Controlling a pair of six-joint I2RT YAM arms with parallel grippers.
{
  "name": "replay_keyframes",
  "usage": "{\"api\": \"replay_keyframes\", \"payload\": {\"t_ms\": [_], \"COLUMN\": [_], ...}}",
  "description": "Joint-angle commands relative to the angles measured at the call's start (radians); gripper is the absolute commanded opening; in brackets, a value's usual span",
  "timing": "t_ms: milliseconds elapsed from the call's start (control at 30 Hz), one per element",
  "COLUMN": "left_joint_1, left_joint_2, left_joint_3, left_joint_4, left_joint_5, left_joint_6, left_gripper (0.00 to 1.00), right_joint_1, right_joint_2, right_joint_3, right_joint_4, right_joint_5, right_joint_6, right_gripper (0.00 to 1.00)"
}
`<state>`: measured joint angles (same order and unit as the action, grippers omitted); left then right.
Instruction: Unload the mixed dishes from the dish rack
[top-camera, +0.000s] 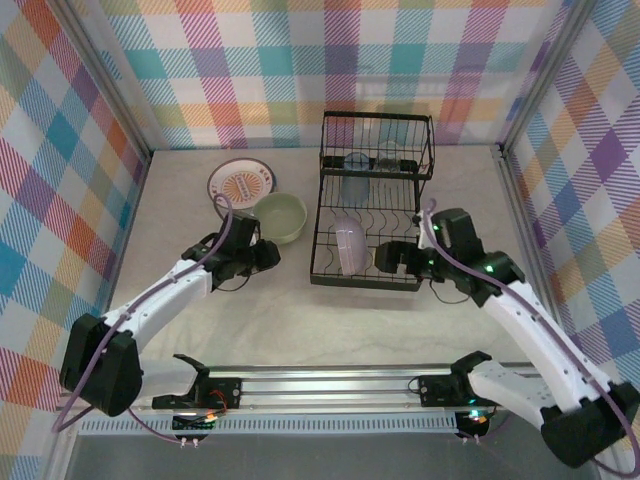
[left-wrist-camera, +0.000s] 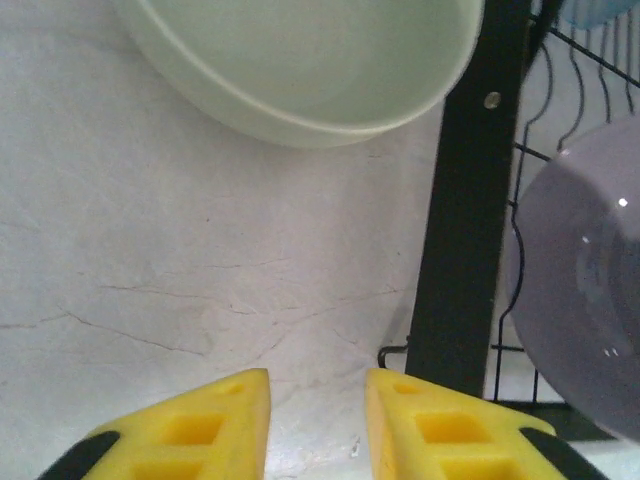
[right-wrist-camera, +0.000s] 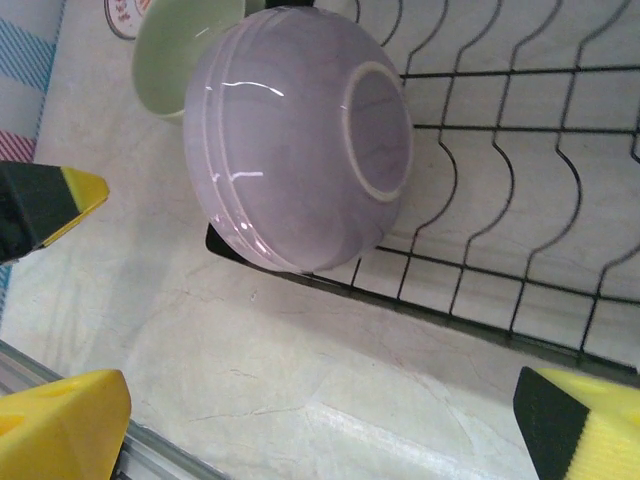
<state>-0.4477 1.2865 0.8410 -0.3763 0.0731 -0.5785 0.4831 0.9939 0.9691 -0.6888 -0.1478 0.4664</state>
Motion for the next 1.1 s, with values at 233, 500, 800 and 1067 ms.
{"api": "replay_keyframes", "payload": {"t_ms": [233, 500, 800, 1067], "left_joint_1": [-0.037, -0.069, -0.104, -0.158], "left_joint_2": [0.219, 0.341, 0.371, 0.401], "left_joint_3": [0.049, 0.083, 0.084, 0.075], "left_joint_4": [0.154, 0.239, 0.289, 0.332], "left_joint_5": [0.044, 0.076, 0.091, 0.102], "left_joint_6": [0.012, -0.012, -0.03, -0.06], "left_gripper": [0.03, 0.02, 0.02, 0.03], "right_joint_1": [0.085, 0.092, 0.091, 0.09], "right_joint_2": [0.226, 0.385, 0.535, 0.6], "right_joint_3": [0.194, 0.318, 0.425, 0.452], "right_joint_4": [-0.003, -0.051, -0.104, -0.147], "right_joint_5": [0.081, 0.076, 0.05, 0.082], "right_joint_6": [-0.104, -0.154, -0.18, -0.21], "right_gripper": [0.99, 0.99, 0.99, 0.99]}}
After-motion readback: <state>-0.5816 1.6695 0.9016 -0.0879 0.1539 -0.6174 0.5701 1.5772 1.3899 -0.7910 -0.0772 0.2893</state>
